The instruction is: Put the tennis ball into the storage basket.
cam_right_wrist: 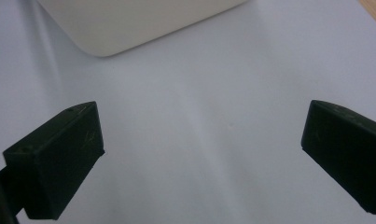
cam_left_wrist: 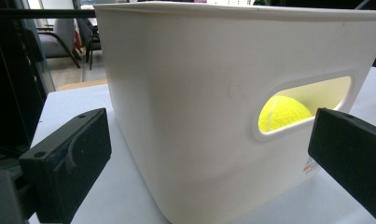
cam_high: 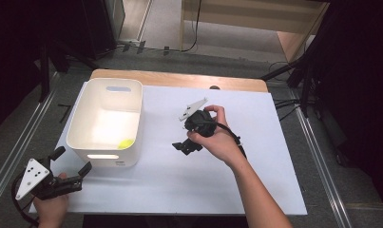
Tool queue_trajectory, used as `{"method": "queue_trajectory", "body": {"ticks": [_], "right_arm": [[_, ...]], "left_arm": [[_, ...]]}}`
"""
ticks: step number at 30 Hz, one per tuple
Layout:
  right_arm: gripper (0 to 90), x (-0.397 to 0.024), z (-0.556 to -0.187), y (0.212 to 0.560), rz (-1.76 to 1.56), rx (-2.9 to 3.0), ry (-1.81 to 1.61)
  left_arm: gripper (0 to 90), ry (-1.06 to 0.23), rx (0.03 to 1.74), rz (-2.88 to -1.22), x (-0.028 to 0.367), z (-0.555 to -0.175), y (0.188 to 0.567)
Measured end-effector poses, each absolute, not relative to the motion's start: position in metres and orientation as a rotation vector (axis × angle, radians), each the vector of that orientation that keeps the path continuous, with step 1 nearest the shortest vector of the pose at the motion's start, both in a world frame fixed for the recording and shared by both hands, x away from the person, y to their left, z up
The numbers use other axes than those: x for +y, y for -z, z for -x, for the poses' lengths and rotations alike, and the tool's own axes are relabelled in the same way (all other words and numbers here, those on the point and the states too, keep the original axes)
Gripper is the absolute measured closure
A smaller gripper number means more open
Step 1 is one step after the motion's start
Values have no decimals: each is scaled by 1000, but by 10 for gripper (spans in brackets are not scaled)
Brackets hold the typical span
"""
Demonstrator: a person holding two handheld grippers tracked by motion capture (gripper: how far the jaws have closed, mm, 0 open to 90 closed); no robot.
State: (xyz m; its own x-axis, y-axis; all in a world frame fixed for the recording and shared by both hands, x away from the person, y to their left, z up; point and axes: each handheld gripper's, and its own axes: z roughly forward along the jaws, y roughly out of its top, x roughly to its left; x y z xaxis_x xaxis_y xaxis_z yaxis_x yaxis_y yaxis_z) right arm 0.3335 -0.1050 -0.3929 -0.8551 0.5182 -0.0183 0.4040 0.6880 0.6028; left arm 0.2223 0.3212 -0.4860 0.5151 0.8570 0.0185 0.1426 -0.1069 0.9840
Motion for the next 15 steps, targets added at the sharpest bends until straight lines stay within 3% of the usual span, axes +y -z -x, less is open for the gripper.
{"method": "queue_trajectory", "body": {"ticks": [15], "right_arm": [[0,-146,-318,406,-835,2631,-961]], "left_arm": [[0,-764,878,-1587,321,-222,486]]}}
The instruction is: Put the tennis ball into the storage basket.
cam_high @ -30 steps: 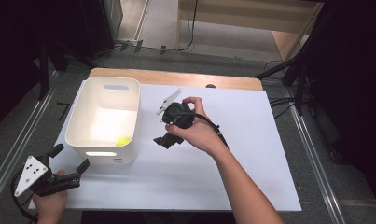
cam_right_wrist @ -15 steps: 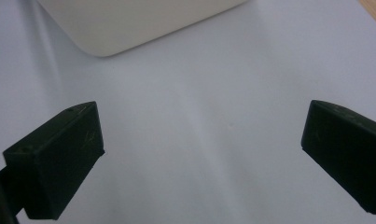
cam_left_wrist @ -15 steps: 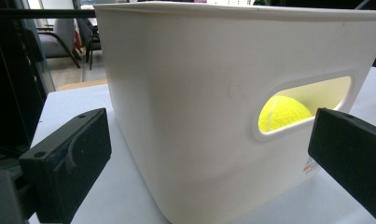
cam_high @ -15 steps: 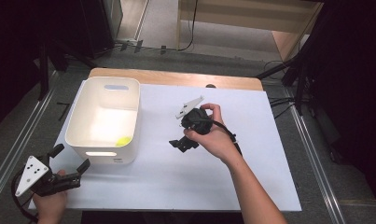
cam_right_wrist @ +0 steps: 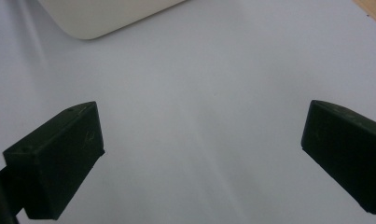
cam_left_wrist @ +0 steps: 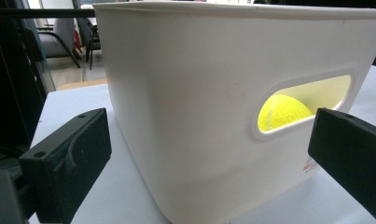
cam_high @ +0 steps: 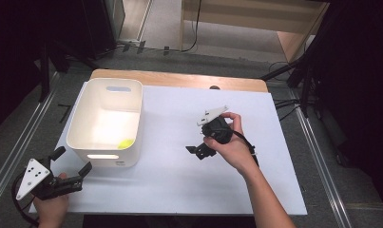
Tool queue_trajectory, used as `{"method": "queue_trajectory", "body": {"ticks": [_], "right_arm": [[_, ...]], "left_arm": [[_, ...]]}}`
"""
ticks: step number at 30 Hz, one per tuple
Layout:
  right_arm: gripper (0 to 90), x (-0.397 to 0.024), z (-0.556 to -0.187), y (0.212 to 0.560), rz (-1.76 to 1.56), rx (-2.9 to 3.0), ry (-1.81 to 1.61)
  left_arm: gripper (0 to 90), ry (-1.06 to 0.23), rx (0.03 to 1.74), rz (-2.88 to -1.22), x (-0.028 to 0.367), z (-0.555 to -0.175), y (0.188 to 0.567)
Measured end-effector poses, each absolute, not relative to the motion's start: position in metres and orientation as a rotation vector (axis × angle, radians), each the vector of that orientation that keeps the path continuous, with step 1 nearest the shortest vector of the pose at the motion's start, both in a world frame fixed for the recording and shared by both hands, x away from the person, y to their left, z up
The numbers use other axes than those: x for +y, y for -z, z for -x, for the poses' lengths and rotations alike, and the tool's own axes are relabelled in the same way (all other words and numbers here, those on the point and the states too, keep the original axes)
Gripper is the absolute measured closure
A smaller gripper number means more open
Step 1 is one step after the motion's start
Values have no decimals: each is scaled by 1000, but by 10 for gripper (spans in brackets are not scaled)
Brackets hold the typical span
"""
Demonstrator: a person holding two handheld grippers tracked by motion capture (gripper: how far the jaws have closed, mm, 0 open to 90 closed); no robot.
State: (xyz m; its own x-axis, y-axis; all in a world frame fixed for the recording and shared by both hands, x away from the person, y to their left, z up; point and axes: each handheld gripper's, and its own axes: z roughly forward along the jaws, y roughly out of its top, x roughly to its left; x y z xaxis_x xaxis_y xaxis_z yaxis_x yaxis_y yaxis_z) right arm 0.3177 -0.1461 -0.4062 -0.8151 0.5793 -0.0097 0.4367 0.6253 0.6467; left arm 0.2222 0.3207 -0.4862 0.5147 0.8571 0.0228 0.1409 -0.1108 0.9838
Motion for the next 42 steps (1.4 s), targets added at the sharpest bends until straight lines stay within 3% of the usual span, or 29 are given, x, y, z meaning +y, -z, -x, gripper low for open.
{"method": "queue_trajectory", "body": {"ticks": [42], "right_arm": [[0,-244,-269,449,-1019,2397,-1176]], "left_arm": [[0,-770,882,-1591,319,-222,487]]}}
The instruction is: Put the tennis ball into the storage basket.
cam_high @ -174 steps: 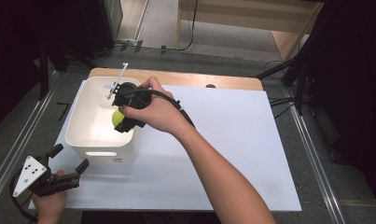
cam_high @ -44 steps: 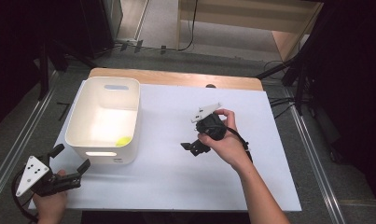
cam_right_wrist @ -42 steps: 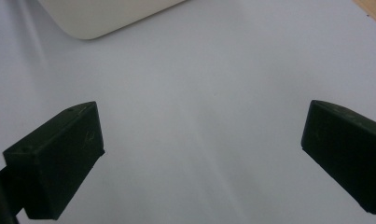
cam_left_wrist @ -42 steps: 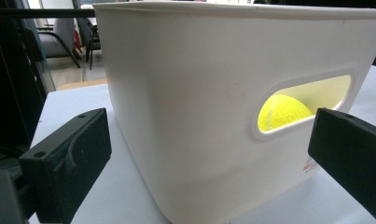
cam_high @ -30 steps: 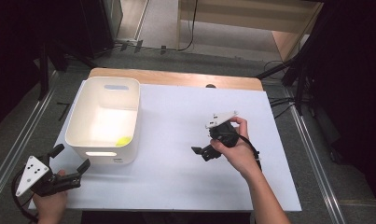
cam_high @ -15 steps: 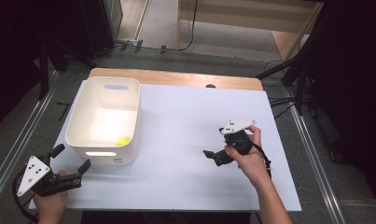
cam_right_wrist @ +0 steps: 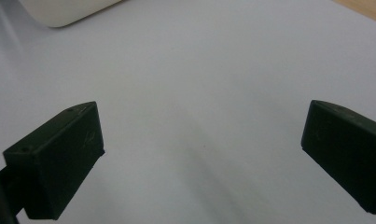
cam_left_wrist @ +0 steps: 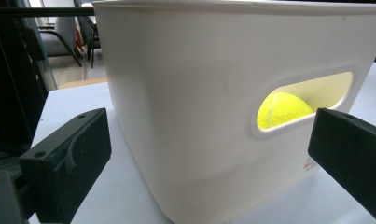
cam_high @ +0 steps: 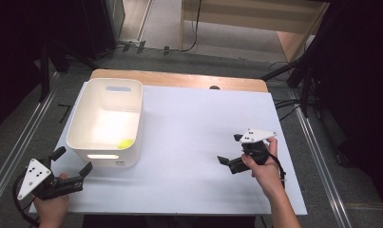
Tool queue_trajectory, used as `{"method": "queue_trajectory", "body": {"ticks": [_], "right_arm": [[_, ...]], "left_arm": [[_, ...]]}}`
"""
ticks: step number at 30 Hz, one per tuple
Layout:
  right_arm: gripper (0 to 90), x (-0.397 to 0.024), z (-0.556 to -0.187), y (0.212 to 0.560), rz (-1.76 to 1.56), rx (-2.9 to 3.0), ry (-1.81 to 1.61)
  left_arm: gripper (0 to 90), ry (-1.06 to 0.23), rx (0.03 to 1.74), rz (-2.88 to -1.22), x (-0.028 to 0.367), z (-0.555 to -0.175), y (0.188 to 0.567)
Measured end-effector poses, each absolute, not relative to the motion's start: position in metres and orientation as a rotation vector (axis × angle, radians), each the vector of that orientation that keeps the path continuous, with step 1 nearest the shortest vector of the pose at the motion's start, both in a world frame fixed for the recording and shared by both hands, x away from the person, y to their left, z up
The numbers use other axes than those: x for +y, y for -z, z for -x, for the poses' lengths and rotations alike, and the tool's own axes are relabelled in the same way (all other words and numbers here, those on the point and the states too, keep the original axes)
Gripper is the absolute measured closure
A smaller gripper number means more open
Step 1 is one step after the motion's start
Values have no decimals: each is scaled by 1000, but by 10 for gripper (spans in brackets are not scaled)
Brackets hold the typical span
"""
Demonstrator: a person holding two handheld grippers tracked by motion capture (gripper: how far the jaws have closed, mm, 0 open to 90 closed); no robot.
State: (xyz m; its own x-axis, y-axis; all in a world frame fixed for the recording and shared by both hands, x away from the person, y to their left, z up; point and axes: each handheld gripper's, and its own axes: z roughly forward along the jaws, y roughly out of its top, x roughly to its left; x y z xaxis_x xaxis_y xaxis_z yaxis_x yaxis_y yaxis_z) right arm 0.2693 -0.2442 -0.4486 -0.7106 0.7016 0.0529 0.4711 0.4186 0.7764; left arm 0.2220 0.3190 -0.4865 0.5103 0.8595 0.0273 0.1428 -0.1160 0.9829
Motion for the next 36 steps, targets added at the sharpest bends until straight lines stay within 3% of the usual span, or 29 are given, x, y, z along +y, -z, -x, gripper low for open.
{"method": "queue_trajectory", "body": {"ticks": [36], "right_arm": [[0,-317,-225,487,-1163,2180,-1284]], "left_arm": [[0,-774,882,-1595,319,-222,487]]}}
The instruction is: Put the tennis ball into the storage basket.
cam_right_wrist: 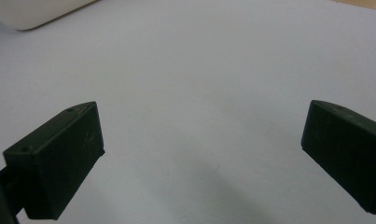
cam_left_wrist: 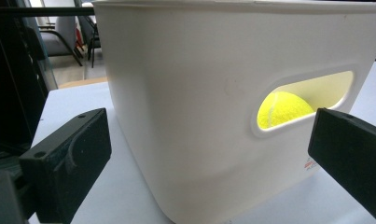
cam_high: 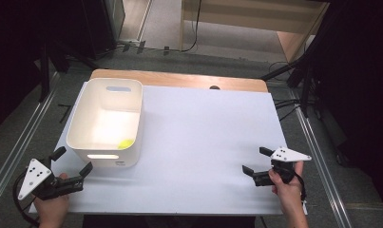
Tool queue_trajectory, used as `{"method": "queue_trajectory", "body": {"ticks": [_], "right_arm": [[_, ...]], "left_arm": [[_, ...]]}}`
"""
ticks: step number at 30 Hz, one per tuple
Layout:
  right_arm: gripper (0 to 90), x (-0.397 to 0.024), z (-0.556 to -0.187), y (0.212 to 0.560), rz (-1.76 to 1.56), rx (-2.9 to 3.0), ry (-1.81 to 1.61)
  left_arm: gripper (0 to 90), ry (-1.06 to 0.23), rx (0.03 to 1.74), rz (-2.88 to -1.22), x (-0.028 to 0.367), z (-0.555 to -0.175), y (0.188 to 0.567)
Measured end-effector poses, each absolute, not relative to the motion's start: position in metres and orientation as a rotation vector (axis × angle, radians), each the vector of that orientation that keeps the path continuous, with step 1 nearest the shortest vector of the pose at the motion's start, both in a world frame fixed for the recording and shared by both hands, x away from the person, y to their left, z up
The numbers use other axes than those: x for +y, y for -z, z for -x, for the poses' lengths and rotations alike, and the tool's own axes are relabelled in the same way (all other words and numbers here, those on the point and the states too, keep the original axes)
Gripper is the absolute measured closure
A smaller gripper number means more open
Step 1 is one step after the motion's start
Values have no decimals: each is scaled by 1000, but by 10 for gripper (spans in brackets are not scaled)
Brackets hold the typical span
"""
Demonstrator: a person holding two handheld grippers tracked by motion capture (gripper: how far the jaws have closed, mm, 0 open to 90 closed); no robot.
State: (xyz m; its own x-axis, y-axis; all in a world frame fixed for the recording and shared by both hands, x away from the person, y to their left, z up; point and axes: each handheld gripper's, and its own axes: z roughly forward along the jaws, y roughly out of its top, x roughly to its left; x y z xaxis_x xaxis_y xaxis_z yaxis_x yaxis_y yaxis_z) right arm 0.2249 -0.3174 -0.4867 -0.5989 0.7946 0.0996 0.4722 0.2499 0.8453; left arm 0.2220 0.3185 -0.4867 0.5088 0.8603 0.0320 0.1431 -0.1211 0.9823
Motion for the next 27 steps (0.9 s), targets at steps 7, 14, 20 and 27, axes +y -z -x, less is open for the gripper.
{"method": "queue_trajectory", "body": {"ticks": [7,14,20,27], "right_arm": [[0,-326,-218,491,-1188,2148,-1298],[0,-341,-210,496,-1212,2067,-1338],[0,-348,-203,499,-1206,2006,-1383],[0,-354,-200,504,-1234,1977,-1403]], "left_arm": [[0,-775,882,-1598,318,-222,487],[0,-776,883,-1598,319,-222,487],[0,-772,883,-1595,319,-222,487],[0,-769,884,-1591,320,-222,486]]}}
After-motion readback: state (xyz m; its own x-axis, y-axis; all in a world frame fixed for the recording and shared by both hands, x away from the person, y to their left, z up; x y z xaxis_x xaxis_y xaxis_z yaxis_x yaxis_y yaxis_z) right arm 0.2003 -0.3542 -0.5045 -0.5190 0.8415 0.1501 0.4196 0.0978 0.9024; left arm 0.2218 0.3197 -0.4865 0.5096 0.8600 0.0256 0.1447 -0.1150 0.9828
